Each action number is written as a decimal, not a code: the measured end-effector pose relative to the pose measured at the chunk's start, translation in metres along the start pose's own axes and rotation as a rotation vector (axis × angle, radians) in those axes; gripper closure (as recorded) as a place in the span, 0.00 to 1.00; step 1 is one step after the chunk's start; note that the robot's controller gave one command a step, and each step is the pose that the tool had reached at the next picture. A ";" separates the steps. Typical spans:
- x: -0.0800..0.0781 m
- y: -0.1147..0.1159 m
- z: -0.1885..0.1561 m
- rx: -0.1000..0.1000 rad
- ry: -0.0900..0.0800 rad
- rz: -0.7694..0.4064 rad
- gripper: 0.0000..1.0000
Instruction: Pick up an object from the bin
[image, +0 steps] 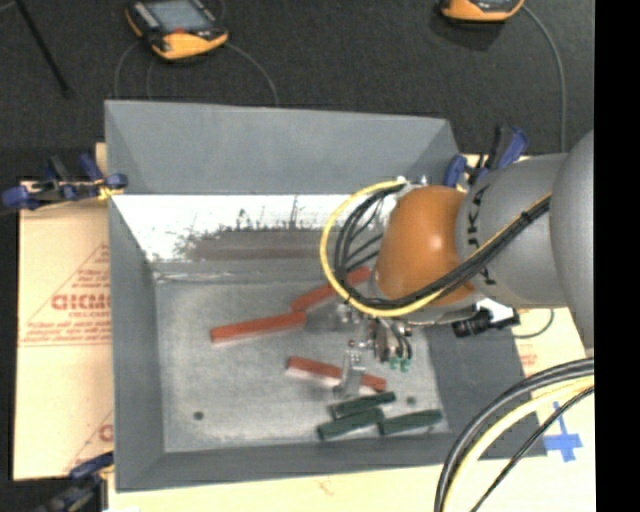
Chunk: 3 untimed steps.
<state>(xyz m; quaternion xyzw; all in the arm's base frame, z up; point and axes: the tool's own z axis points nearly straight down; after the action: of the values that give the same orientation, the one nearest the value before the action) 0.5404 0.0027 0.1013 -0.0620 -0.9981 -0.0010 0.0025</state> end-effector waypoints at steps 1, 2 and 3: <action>-0.002 0.001 -0.052 -0.001 -0.009 0.009 0.00; 0.007 0.008 0.010 0.002 -0.014 0.016 0.00; 0.009 0.009 0.030 -0.001 -0.009 0.267 1.00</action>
Offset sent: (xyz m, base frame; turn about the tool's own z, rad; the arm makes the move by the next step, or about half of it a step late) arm -0.0120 0.0148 -0.0313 0.0203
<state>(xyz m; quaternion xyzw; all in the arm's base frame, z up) 0.5327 0.0124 0.0709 -0.1945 -0.9809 -0.0010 -0.0019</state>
